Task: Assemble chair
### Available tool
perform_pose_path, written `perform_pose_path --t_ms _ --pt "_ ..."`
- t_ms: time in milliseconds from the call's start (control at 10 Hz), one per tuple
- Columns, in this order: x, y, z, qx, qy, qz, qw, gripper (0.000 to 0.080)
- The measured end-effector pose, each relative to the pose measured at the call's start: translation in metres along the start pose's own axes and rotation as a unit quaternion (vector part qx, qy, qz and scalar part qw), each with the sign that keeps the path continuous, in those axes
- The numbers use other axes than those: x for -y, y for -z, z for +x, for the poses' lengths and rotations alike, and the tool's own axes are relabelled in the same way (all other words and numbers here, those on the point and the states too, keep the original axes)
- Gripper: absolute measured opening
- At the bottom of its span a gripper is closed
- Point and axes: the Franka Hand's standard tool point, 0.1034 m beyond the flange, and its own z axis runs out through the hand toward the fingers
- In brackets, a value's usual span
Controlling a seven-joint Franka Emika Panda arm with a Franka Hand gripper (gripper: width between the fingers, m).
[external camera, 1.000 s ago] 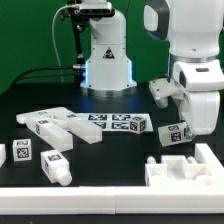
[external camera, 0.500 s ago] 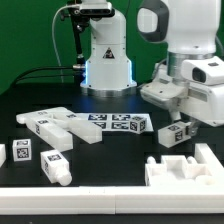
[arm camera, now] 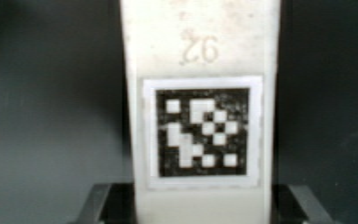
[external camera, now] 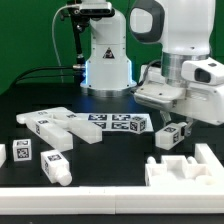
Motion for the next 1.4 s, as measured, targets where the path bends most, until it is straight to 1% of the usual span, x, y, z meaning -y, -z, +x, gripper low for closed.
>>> perform_pose_path --t_ms 100,200,300,400,500,600,700,800,900,1000,1100,1200,1400 --pt "0.004 -0.001 0.004 -0.001 0.012 0.002 1.0 0.0284" --pt "0.004 -0.001 0.0 0.0 0.002 0.003 1.0 0.0285" --pt "0.004 -0.002 0.001 0.0 -0.005 0.003 1.0 0.0285" --pt "0.005 -0.001 0.0 0.0 -0.023 0.004 1.0 0.0474" --pt "0.005 0.004 -0.001 0.004 -0.053 0.011 0.999 0.0474" --pt "0.004 0.017 -0.006 0.014 -0.116 0.018 0.993 0.0616" --pt "0.002 0.028 -0.011 0.026 -0.182 0.025 0.983 0.064" --pt "-0.005 0.035 -0.015 0.036 -0.282 0.029 0.958 0.0647" --pt "-0.011 0.038 -0.018 0.043 -0.34 0.03 0.939 0.0647" --pt "-0.018 0.046 -0.03 0.051 -0.362 0.031 0.93 0.0647" --pt "-0.021 0.045 -0.031 0.049 -0.388 0.023 0.92 0.0649" --pt "-0.019 0.044 -0.028 0.049 -0.424 0.024 0.904 0.0649" --pt "-0.019 0.044 -0.029 0.05 -0.469 0.021 0.882 0.0649"
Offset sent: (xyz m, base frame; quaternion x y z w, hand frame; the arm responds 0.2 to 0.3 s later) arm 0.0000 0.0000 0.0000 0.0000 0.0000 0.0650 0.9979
